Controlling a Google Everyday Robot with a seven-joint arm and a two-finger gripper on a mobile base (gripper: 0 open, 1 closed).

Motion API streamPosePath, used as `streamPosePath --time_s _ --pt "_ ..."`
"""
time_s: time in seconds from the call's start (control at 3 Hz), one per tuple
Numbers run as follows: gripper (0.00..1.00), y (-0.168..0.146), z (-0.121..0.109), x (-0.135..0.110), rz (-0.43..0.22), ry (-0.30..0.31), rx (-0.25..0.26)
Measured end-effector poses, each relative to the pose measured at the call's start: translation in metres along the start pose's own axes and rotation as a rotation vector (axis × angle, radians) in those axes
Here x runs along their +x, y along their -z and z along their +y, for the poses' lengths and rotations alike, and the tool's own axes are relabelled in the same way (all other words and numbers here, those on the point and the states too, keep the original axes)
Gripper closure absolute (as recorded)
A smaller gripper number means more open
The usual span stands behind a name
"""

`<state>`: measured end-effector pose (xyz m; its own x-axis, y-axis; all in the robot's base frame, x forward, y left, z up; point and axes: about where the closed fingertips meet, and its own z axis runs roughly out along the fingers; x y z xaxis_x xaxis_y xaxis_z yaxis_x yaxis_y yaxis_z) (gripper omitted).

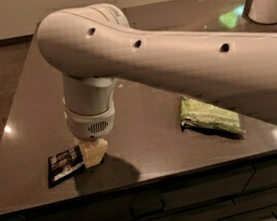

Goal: Pick rxbar chocolate

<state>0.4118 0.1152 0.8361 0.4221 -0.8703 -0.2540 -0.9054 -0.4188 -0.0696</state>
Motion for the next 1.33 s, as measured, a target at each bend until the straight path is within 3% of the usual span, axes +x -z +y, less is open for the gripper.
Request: streamPosePath --time_s 0.33,1.0,1.33 --pt "1.0 0.012 -0.001 0.009 -0.021 -0.028 0.012" --pt "1.0 0.059 -0.016 0.027 -0.079 -0.093 0.027" --pt "1.0 0.095 -0.024 0.025 -0.121 -0.092 0.044"
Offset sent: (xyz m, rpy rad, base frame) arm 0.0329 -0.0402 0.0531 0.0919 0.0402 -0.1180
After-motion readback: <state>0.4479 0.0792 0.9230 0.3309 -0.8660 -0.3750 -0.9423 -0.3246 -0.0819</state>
